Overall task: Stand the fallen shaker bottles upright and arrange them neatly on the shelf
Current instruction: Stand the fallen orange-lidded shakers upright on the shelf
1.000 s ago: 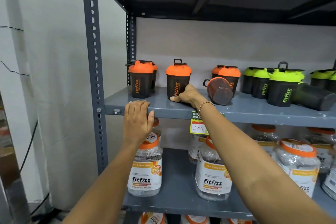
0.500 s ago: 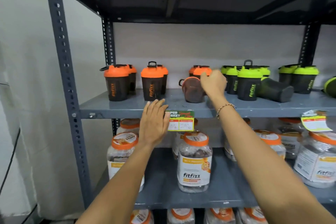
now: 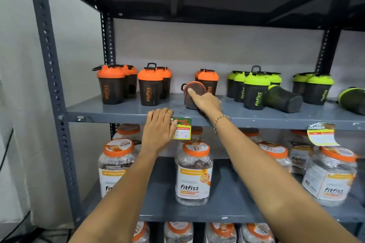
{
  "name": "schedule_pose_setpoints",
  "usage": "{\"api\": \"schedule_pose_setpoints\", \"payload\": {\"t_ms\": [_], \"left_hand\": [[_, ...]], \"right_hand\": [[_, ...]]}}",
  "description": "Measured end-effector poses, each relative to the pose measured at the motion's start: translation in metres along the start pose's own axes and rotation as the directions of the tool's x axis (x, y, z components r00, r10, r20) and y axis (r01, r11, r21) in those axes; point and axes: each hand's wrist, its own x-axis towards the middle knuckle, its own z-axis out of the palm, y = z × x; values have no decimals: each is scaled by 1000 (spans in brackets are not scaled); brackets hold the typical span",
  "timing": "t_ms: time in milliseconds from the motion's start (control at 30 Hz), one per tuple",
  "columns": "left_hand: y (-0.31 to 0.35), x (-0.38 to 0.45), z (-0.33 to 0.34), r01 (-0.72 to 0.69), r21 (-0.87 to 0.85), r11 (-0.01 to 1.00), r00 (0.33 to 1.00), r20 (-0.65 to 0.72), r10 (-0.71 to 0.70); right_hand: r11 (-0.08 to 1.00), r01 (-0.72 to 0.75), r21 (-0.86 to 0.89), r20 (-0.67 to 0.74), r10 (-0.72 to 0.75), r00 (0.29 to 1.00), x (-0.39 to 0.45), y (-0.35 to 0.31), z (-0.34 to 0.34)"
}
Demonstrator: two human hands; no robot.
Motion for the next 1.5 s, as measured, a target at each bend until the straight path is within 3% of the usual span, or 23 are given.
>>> {"api": "schedule_pose_setpoints", "payload": {"t_ms": [100, 267, 400, 533, 667, 800, 1067, 1300, 1433, 1500], "left_hand": [[0, 0, 3, 0, -10, 1000, 999, -39, 0], [1, -1, 9, 10, -28, 1000, 996, -88, -12], [2, -2, 8, 21, -31, 999, 997, -79, -24], [2, -2, 9, 31, -33, 999, 997, -66, -33], [2, -2, 8, 37, -34, 999, 998, -57, -39], [3, -2, 6, 41, -35, 999, 998, -52, -43], [3, -2, 5, 43, -54, 998, 998, -33, -45], [1, -2, 9, 19, -57, 998, 996, -87, -23], [0, -2, 11, 3, -61, 998, 992, -123, -11], [0, -2, 11, -1, -62, 998, 991, -134, -7]], "right_hand": [[1000, -1, 18, -41, 2, 999, 4, 4, -2], [982, 95, -163, -159, -121, 980, 1, 7, -8], [951, 181, -250, -111, -214, 971, -3, 10, -6], [975, 186, -119, -83, -196, 977, 0, 12, -8], [992, 62, 109, 3, -63, 998, 7, 12, -14], [989, 24, 145, 58, -32, 998, 10, 6, -20], [977, 159, -142, -151, -180, 972, 4, 14, -2], [968, 231, -94, -83, -239, 968, 11, 5, -4], [995, 68, 79, 84, -75, 994, 16, -1, -11], [965, -38, 261, 196, -15, 980, 18, -4, -21]]}}
